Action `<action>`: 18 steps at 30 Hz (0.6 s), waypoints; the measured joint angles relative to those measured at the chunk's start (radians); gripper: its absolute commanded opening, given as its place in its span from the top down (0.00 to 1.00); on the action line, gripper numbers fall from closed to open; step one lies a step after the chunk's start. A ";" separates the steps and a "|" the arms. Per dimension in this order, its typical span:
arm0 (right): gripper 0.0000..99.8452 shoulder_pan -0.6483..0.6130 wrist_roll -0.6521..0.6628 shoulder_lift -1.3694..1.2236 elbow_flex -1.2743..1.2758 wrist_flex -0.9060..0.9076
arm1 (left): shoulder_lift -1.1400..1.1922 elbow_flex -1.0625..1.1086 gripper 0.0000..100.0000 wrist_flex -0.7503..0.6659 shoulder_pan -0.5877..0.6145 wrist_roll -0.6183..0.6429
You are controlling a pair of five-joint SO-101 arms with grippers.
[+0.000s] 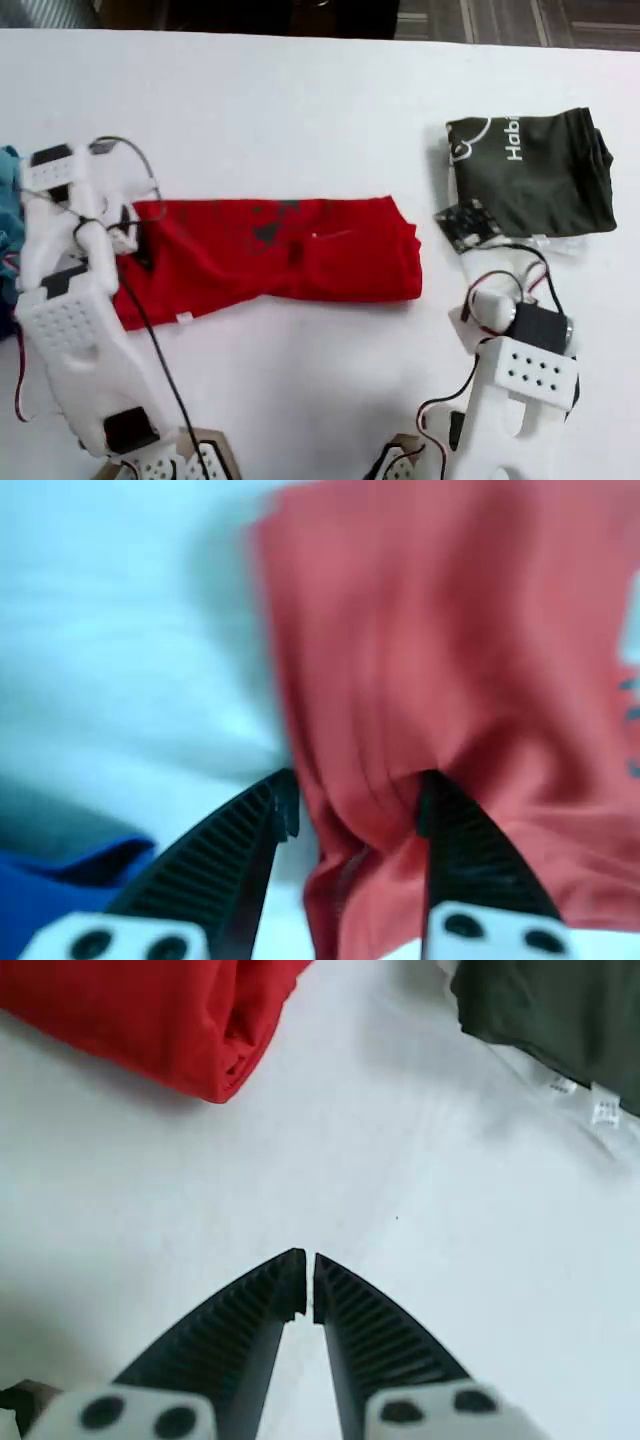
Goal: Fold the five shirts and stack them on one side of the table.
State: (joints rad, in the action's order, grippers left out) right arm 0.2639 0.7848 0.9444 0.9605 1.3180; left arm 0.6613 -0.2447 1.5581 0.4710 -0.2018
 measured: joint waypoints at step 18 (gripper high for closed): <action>0.98 0.104 0.002 0.000 0.250 -0.161 | 0.115 -0.121 0.97 0.095 -0.002 0.000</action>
State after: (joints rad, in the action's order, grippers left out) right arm 0.3682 0.7864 0.9444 1.2106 1.1569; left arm 0.7764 -0.3659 1.6533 0.4695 -0.2018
